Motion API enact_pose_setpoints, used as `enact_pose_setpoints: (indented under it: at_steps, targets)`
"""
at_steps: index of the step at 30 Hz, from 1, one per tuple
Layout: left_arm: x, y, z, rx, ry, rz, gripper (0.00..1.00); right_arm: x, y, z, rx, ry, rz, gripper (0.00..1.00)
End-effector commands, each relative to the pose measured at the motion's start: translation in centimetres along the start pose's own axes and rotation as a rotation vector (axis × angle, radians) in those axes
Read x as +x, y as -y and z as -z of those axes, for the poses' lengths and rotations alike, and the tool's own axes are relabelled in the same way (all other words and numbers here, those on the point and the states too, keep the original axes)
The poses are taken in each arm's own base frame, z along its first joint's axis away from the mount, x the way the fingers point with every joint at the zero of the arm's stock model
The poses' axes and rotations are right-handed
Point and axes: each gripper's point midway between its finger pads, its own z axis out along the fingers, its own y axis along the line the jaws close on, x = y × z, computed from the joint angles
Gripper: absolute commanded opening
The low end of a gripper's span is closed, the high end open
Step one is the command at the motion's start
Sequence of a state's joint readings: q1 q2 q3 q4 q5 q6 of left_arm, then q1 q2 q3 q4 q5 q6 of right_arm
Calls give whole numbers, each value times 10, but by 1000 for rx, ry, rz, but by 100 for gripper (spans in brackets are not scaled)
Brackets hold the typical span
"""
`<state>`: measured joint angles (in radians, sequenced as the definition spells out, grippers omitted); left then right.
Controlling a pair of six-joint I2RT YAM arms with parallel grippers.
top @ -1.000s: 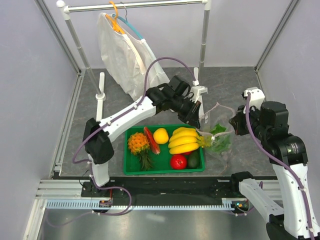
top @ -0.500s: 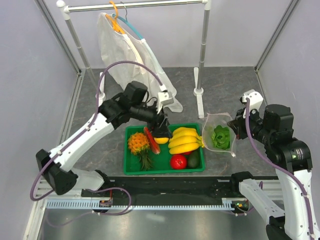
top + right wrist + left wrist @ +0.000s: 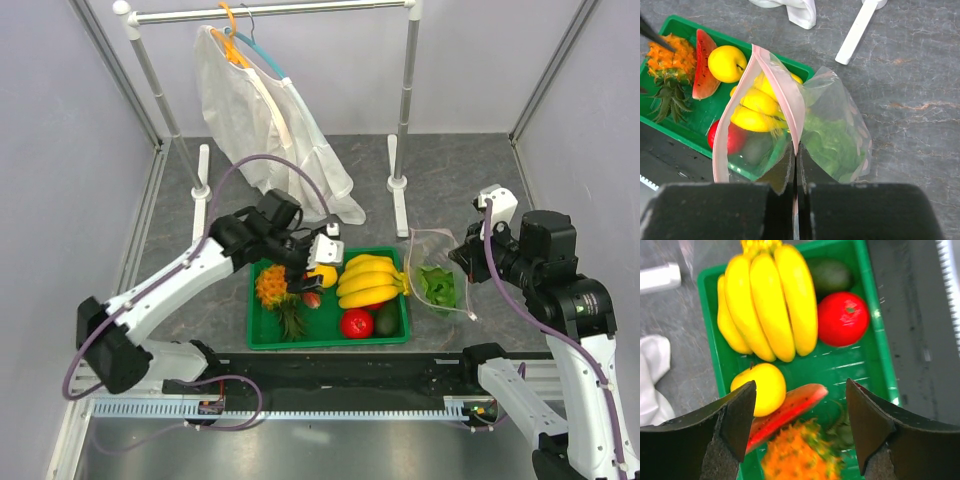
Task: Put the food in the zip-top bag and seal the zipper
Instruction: Pick up the fake fruit from the bin.
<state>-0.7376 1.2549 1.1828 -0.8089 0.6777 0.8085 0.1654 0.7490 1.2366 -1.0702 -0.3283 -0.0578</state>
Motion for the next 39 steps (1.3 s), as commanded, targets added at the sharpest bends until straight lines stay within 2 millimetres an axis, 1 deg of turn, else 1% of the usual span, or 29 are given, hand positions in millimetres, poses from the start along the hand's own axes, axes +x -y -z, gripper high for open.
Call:
enact_pose_setpoints:
  at_steps: [1, 2, 3, 5, 6, 7, 8, 9, 10, 11, 12, 16, 19, 22, 23, 26, 29, 32, 34, 36, 37, 38, 39]
  targets:
    - [14, -33, -39, -57, -56, -74, 79, -6, -1, 1, 4, 23, -20, 0]
    - [17, -40, -43, -70, -79, -99, 80, -7, -1, 2, 5, 24, -21, 0]
    - [31, -48, -50, -87, -143, -101, 86, -7, -1, 3, 6, 22, -23, 0]
    - [39, -53, -58, -97, -195, -126, 93, -7, 0, 3, 11, 22, -21, 0]
    - [46, -57, -59, -119, -238, -127, 95, -7, 0, 4, 11, 22, -21, 0]
    - [52, -54, -64, -115, -261, -112, 97, -7, 0, 3, 11, 21, -21, 0]
    - [52, -59, -67, -145, -258, -111, 97, -7, 0, 3, 11, 21, -20, 0]
    - [58, -63, -66, -176, -283, -105, 97, -7, 0, 3, 10, 21, -20, 0]
    - [66, -62, -69, -189, -301, -80, 97, -7, 0, 3, 10, 21, -20, 0]
    - [68, -70, -68, -231, -309, -78, 97, -7, 0, 2, 6, 19, -21, 0]
    - [72, -71, -69, -251, -319, -50, 97, -6, 0, 1, 6, 19, -24, 0]
    - [100, -69, -78, -269, -389, 26, 97, -6, -1, 0, 2, 16, -25, 0]
    - [115, -65, -82, -269, -424, 55, 98, -6, -1, 0, 0, 19, -24, 0]
    - [121, -56, -88, -241, -419, 89, 98, -6, -1, 1, 5, 22, -25, 0]
    - [121, -52, -90, -227, -410, 105, 97, -6, -1, 2, 5, 23, -25, 0]
    - [130, -35, -98, -187, -432, 105, 93, -7, 0, 2, 8, 24, -24, 0]
    - [137, -30, -105, -179, -443, 114, 94, -7, 0, 1, 8, 21, -25, 0]
    - [144, -33, -110, -190, -456, 130, 95, -6, 1, 0, 9, 17, -28, 0]
    - [144, -35, -111, -201, -459, 137, 95, -6, 0, 0, 9, 19, -28, 0]
    - [144, -38, -110, -214, -463, 138, 89, -6, 1, -1, 11, 16, -29, 0]
    - [142, -42, -107, -235, -467, 139, 84, -6, 1, 0, 12, 14, -31, 0]
    - [139, -44, -103, -246, -460, 141, 82, -6, 1, 0, 12, 16, -32, 0]
    - [131, -47, -97, -261, -443, 136, 80, -6, 1, 0, 12, 14, -34, 0]
